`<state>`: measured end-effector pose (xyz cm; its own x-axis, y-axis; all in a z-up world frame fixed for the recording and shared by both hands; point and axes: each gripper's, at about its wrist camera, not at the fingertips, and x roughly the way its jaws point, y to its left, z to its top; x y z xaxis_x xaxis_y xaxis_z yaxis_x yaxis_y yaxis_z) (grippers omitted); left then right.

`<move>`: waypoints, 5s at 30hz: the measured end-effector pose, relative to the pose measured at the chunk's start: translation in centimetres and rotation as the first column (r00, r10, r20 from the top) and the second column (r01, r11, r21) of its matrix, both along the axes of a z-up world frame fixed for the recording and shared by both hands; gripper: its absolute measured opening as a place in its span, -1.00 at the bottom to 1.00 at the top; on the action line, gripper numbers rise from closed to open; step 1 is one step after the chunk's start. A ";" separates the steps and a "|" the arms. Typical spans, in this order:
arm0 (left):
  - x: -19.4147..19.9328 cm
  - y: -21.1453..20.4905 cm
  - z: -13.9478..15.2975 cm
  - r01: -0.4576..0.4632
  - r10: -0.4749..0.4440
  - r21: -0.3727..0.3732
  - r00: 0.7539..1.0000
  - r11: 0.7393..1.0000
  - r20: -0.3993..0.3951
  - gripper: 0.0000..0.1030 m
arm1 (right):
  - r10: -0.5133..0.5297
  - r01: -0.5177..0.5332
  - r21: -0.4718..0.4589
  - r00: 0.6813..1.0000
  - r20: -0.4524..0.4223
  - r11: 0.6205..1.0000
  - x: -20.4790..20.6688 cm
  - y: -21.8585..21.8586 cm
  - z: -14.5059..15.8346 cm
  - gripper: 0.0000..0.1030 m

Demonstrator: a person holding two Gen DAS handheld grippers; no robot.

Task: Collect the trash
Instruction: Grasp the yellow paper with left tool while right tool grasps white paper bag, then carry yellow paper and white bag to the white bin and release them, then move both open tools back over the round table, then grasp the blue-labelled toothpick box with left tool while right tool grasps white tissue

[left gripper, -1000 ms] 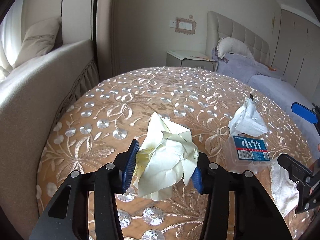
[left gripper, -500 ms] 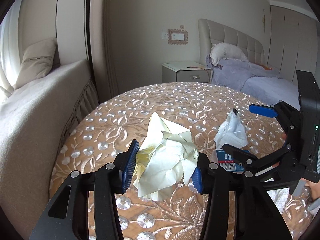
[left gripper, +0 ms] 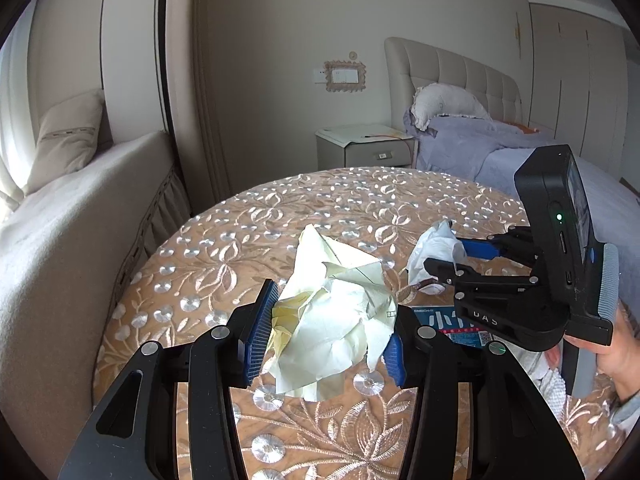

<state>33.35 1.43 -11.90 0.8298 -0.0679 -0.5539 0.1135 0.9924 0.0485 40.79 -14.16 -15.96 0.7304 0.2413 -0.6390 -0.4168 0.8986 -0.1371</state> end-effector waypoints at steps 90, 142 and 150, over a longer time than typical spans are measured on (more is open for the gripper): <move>-21.7 -48.4 -14.6 0.741 -0.733 0.205 0.668 0.640 -0.127 0.91 | -0.596 0.576 0.195 0.801 0.059 0.794 -35.1 -42.4 -9.4 -0.33; -13.2 -12.7 2.5 0.099 -0.096 -0.011 0.980 0.995 0.176 0.91 | -0.051 -0.001 0.131 0.917 0.395 0.991 -25.3 -15.2 5.2 0.91; -6.9 -8.3 -0.9 0.040 -0.040 0.001 0.997 0.999 0.070 0.91 | -0.014 -0.025 0.114 0.943 0.334 0.993 -21.1 -10.8 4.2 0.91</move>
<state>26.47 -6.91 -12.80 0.8633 -0.1023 -0.4943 0.1498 0.9871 0.0574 19.73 -24.92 -11.75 0.8951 0.3033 -0.3268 -0.3700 0.9143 -0.1649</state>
